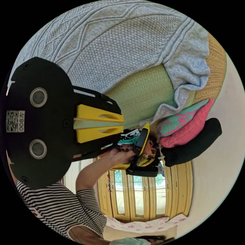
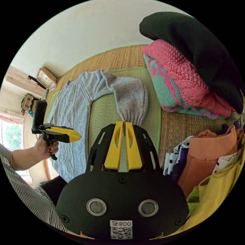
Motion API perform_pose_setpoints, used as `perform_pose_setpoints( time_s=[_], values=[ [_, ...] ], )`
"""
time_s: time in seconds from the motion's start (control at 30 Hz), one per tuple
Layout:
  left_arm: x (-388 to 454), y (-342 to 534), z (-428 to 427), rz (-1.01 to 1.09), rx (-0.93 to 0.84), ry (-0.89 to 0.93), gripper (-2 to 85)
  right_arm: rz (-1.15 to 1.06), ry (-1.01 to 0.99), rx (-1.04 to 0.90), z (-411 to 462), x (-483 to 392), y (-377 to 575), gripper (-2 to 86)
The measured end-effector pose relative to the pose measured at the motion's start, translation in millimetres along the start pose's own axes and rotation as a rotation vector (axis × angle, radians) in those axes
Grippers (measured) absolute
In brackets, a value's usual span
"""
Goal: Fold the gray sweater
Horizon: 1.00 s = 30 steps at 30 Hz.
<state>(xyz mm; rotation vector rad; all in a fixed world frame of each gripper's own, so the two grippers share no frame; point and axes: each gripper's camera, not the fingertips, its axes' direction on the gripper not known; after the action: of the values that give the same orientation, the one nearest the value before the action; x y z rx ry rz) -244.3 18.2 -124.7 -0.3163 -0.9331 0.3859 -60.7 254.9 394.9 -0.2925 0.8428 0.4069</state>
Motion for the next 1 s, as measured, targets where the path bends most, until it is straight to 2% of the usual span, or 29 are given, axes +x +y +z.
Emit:
perform_pose_setpoints(
  time_s=[0.1,0.2,0.33,0.43,0.53,0.7,0.8,1.0],
  values=[
    [-4.2,-10.8,-6.3,-0.067,0.006,0.135,11.0,-0.011,-0.105,-0.001,-4.4,-11.7,9.2,1.6],
    [0.3,-15.7,-14.2,-0.097,-0.017,0.159,12.0,-0.037,-0.173,-0.029,-2.9,-21.1,14.0,1.6],
    [10.3,-14.4,-23.7,-0.141,-0.089,0.155,7.3,-0.062,-0.226,-0.051,-2.2,-26.5,17.1,1.9],
    [26.4,-10.4,-40.8,-0.128,-0.080,0.129,4.1,-0.066,-0.269,-0.046,-5.5,-24.5,20.7,2.5],
    [45.4,-5.5,-62.2,-0.117,-0.052,0.108,3.5,0.022,-0.421,0.005,-13.7,-6.0,28.8,3.8],
    [77.5,0.6,-98.5,-0.112,-0.002,0.116,3.1,0.317,-0.799,0.099,-5.5,42.3,53.6,8.1],
    [99.5,4.7,-116.2,-0.099,-0.007,0.082,3.1,0.421,-1.028,0.153,10.5,51.0,56.0,9.4],
    [134.5,12.7,-141.8,-0.099,-0.055,-0.017,3.1,0.452,-1.220,0.145,30.4,37.2,40.6,8.8]
  ],
)
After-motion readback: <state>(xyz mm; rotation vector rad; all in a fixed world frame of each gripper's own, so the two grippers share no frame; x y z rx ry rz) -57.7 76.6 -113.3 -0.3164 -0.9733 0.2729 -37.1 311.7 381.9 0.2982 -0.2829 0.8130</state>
